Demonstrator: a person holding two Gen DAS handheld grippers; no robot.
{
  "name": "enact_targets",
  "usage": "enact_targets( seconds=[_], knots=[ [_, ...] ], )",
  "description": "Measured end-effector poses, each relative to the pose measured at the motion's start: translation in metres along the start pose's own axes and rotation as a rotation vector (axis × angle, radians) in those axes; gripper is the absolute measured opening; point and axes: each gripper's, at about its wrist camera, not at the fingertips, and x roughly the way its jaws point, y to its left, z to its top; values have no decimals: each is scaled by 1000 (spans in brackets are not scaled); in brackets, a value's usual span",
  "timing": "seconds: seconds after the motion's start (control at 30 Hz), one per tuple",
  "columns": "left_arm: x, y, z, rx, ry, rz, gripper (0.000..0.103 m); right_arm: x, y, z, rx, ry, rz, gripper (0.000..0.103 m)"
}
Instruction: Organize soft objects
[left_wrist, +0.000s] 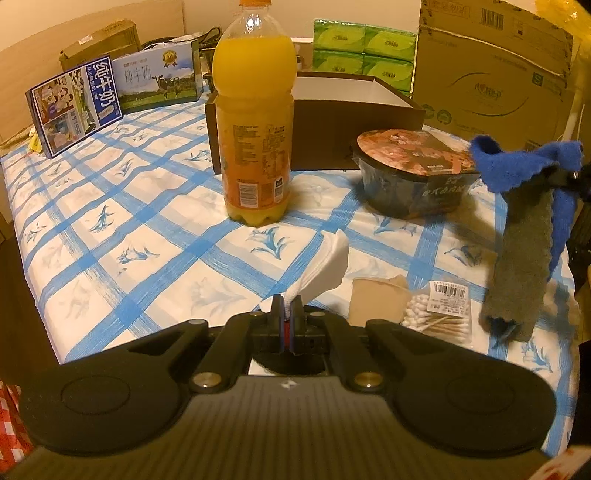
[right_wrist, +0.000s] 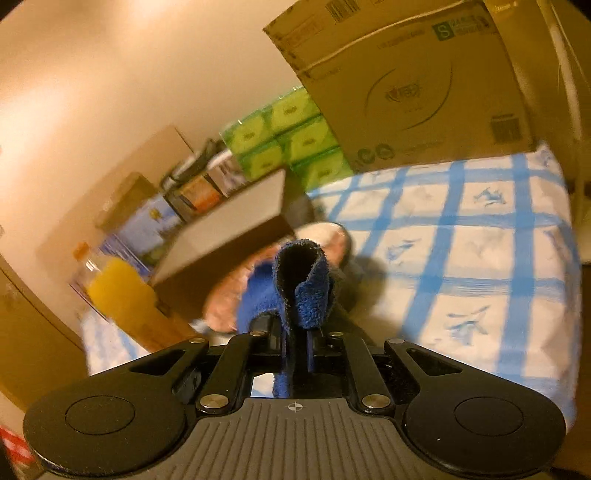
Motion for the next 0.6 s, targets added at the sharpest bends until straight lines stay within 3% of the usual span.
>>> enact_targets(
  seconds=[0.2, 0.37, 0.47, 0.6],
  knots=[
    [4, 0, 0, -3, 6, -3, 2, 8, -3, -40, -228, 259, -76, 10],
    [5, 2, -1, -8, 11, 5, 2, 22, 4, -70, -342, 490, -16, 10],
    [4, 2, -1, -9, 13, 7, 2, 36, 1, -80, -330, 568, -21, 10],
    [4, 3, 0, -11, 13, 7, 2, 50, -2, -77, -278, 588, -45, 11]
  ],
)
